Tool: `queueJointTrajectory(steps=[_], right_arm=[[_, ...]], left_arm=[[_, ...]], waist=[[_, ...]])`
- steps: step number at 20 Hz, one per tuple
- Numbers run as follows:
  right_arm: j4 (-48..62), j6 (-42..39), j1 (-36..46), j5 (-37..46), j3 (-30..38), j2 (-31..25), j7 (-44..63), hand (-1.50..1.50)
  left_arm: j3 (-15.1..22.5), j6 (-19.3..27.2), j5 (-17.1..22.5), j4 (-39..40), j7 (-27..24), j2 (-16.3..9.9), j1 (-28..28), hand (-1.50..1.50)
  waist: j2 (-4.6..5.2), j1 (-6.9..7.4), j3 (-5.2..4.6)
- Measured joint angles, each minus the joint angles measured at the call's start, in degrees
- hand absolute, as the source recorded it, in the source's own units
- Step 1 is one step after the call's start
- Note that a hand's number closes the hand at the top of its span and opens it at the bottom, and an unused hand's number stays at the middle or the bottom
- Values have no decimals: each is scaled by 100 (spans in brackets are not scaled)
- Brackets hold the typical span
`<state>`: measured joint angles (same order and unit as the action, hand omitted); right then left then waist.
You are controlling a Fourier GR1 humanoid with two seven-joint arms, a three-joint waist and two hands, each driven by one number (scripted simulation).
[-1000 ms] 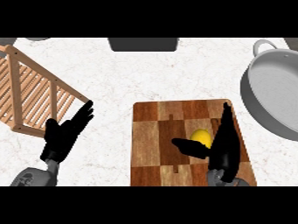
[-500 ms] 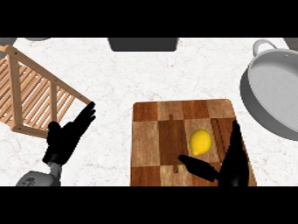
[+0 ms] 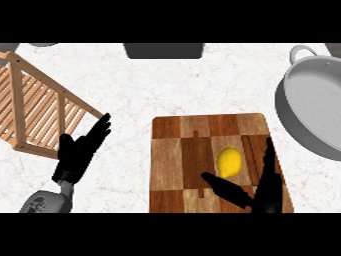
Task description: Pick the lemon from the cutting board and place it in the pot
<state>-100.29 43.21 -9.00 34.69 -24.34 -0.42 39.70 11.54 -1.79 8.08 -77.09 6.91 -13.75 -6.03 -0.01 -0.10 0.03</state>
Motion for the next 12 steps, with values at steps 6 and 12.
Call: queueJointTrajectory(steps=[6,12], right_arm=[[696,522,-34,-1390,102,30,-1370,-150],[1656,675,311,-2391,215,-71,-2742,150]], left_arm=[[-54,-70,-87,-304,118,51,211,0],[-79,-106,-261,-272,127,195,182,0]], waist=[[-1,14,1],[-49,10,-64]])
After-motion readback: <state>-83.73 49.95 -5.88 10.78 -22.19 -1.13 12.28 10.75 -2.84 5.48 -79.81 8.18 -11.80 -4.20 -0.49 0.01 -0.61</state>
